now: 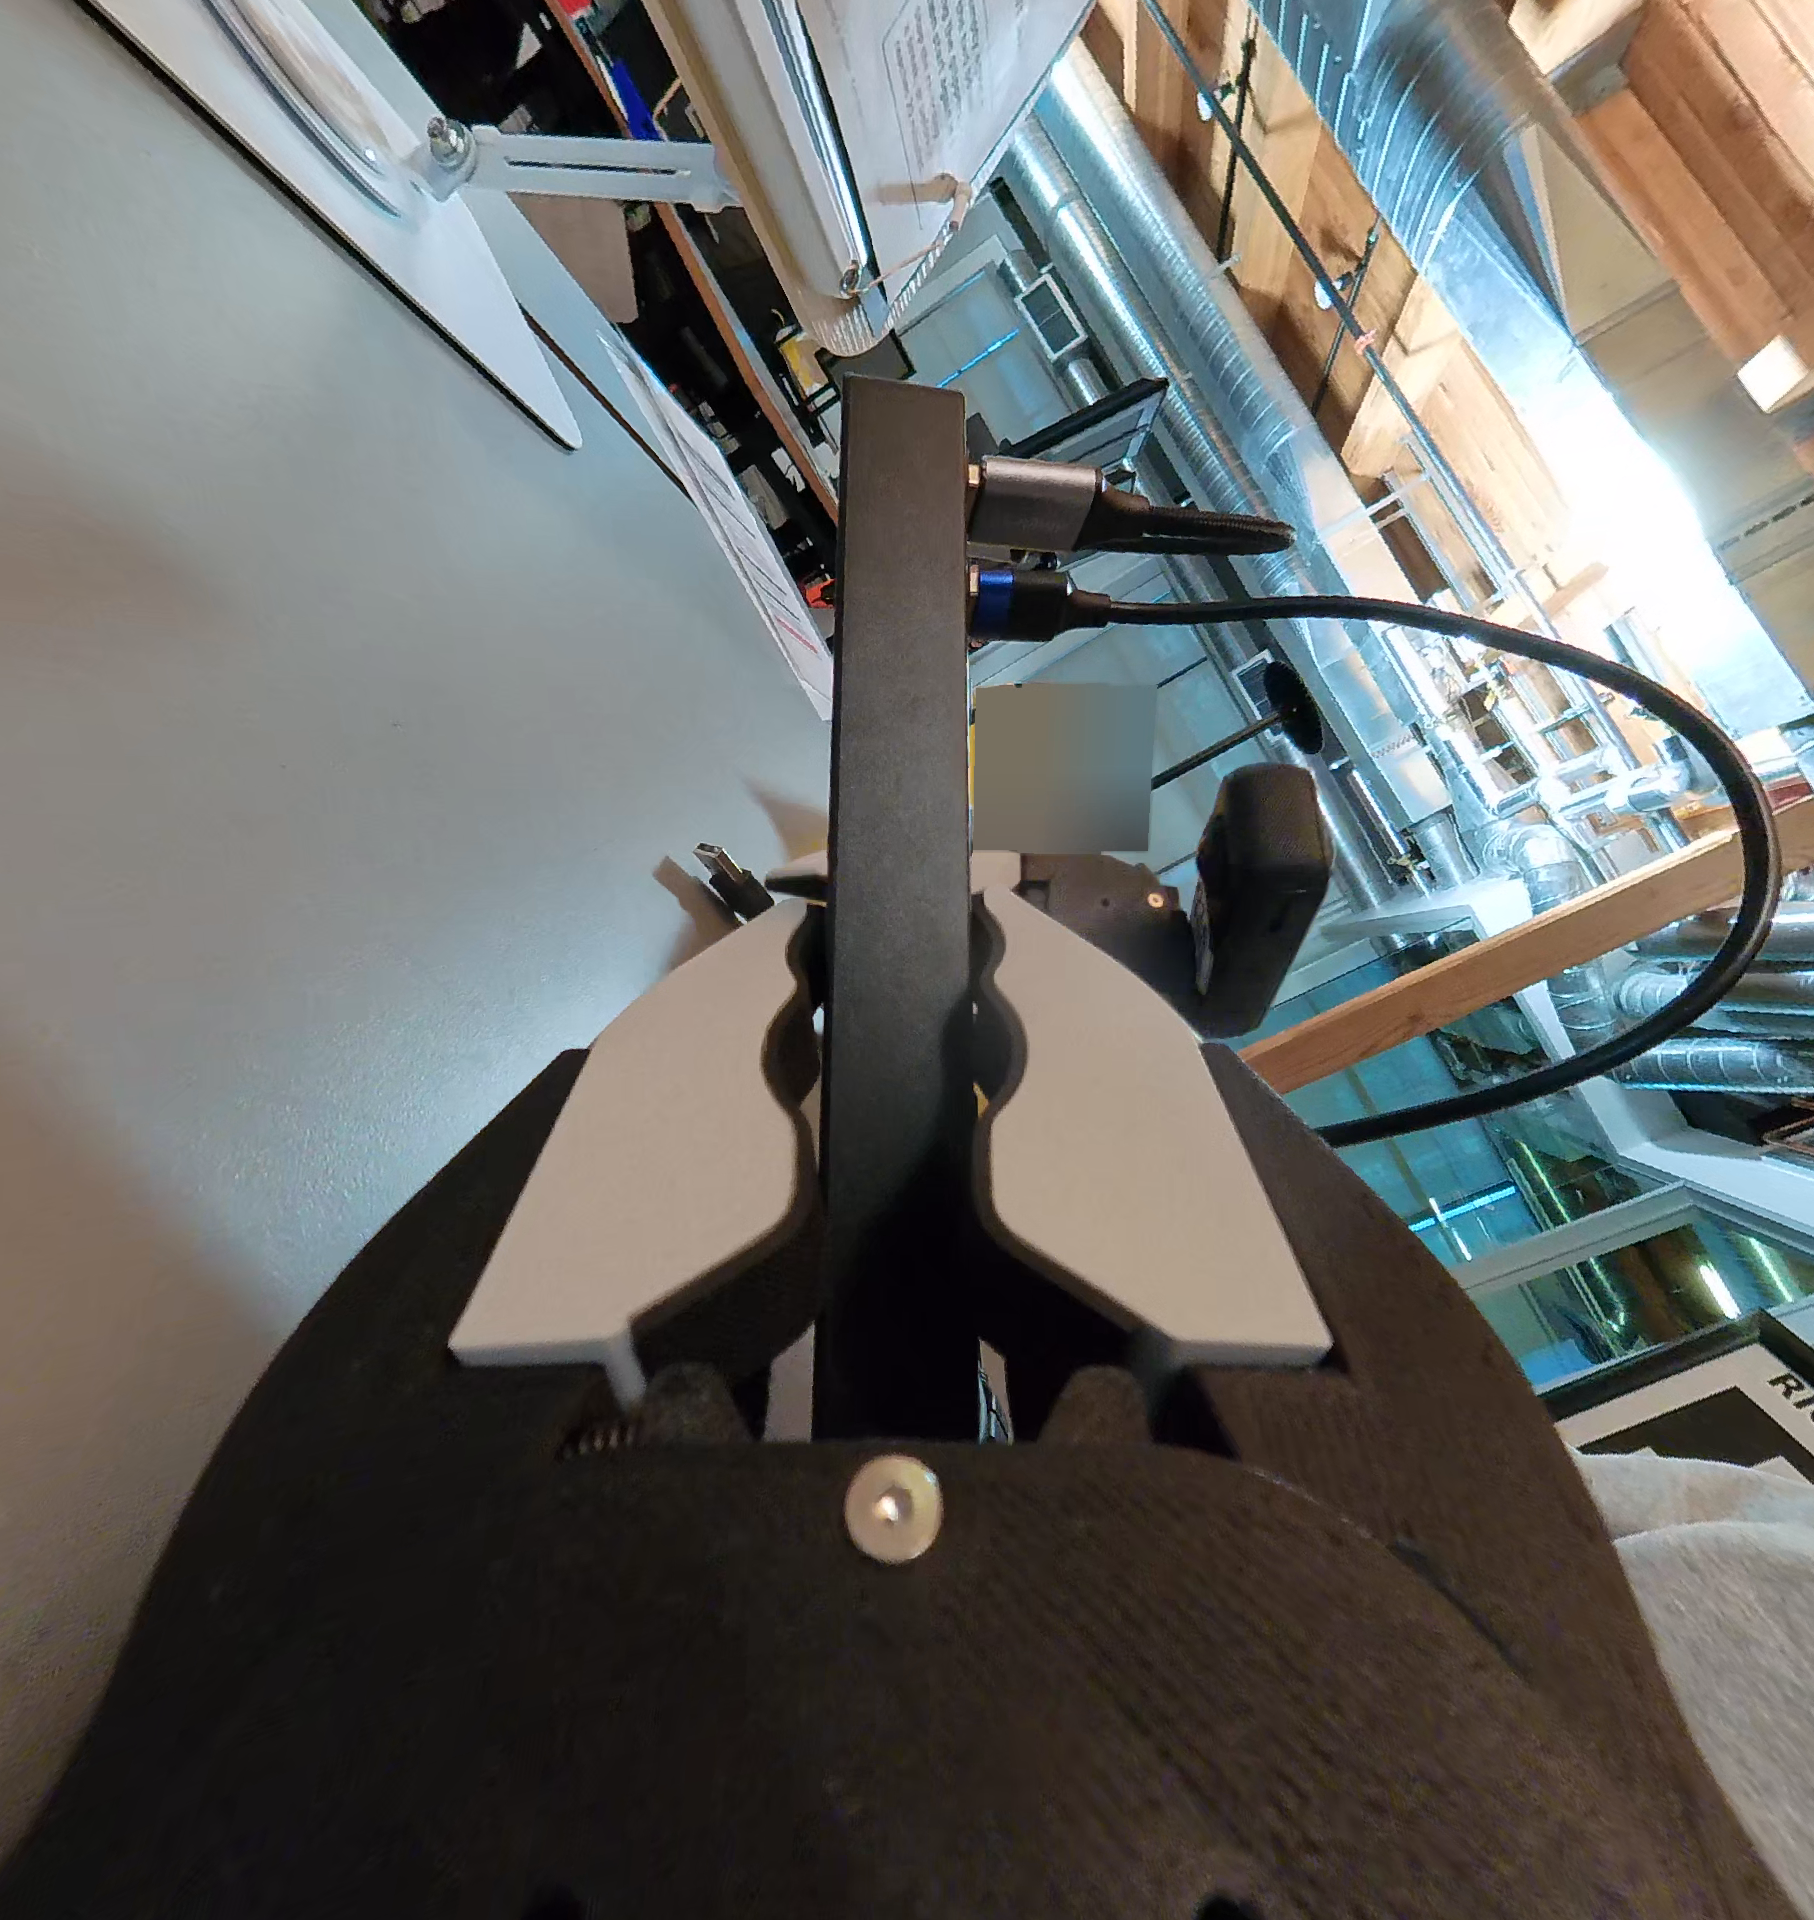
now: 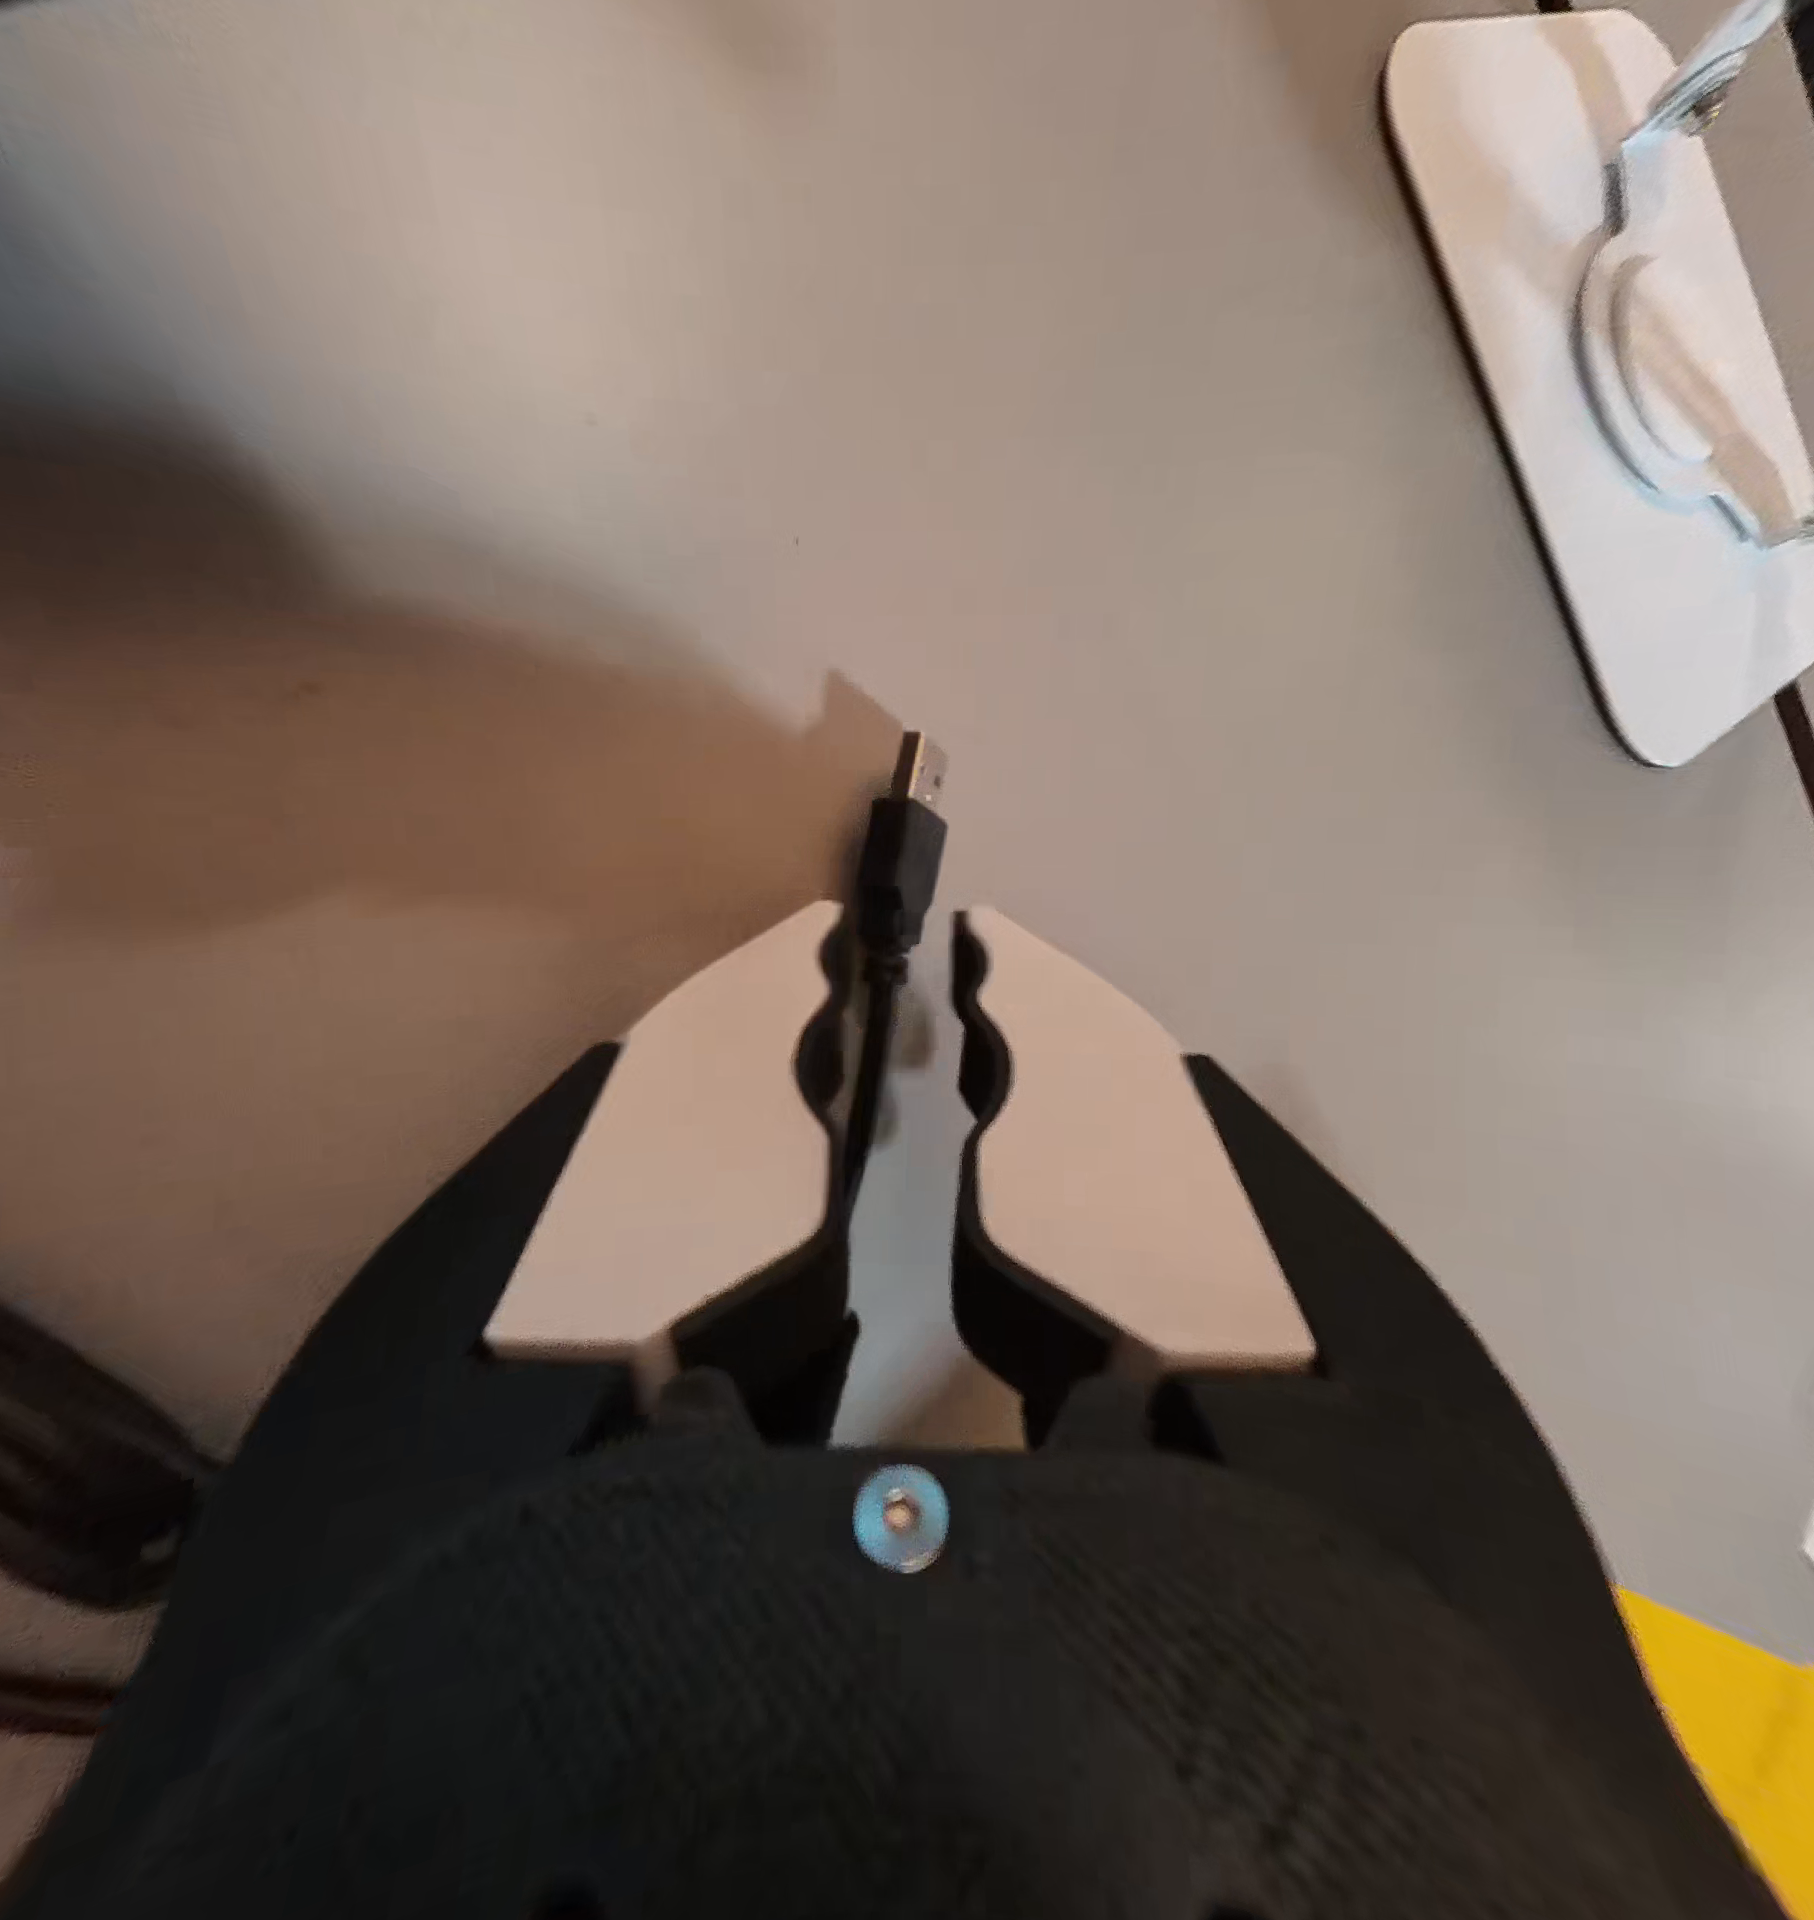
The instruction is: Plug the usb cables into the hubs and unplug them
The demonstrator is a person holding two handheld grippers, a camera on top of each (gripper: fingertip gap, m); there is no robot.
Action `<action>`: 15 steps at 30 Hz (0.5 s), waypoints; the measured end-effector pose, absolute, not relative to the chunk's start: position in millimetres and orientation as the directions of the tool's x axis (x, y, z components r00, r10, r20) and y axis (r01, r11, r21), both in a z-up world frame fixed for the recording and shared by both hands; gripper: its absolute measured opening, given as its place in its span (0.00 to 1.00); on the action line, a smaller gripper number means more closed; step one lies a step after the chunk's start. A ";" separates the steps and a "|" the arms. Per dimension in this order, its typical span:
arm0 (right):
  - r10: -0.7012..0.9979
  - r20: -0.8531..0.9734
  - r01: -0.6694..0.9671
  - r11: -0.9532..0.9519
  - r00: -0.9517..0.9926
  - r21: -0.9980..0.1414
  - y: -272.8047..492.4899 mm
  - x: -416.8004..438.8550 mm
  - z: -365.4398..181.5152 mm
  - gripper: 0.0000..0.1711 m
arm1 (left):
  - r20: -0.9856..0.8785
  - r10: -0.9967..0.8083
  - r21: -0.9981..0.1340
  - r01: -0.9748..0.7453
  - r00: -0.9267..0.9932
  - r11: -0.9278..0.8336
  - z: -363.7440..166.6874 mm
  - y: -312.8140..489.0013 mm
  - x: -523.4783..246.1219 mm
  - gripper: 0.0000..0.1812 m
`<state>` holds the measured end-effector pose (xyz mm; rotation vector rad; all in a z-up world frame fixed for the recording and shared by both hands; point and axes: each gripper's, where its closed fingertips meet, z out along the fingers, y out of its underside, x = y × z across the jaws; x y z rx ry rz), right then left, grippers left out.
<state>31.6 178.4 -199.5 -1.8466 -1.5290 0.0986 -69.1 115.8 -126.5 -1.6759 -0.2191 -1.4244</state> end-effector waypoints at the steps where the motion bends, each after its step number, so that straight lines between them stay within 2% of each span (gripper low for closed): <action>1: 0.872 0.388 0.824 -0.032 0.300 -0.565 180.6 32.3 -200.6 0.06 | 0.860 -0.397 -0.506 0.637 0.321 -0.581 -126.5 115.8 -69.1 0.14; 4: 0.870 0.381 0.806 -0.033 0.314 -0.591 182.0 31.3 -194.3 0.06 | 0.858 -0.399 -0.510 0.635 0.324 -0.580 -126.2 115.5 -68.9 0.14; 7: 0.903 0.255 0.690 -0.060 0.346 -0.722 173.3 20.0 -167.4 0.06 | 0.849 -0.415 -0.523 0.633 0.327 -0.571 -123.2 115.5 -69.5 0.14; 11: 0.947 -0.131 0.444 -0.256 0.292 -0.859 146.1 2.3 -122.7 0.06 | 0.805 -0.465 -0.584 0.627 0.368 -0.516 -112.4 115.2 -73.9 0.15; 15: 0.863 -0.498 0.266 -0.500 0.080 -0.824 109.2 -15.9 -83.0 0.06 | 0.693 -0.529 -0.708 0.603 0.490 -0.369 -93.4 112.7 -83.7 0.14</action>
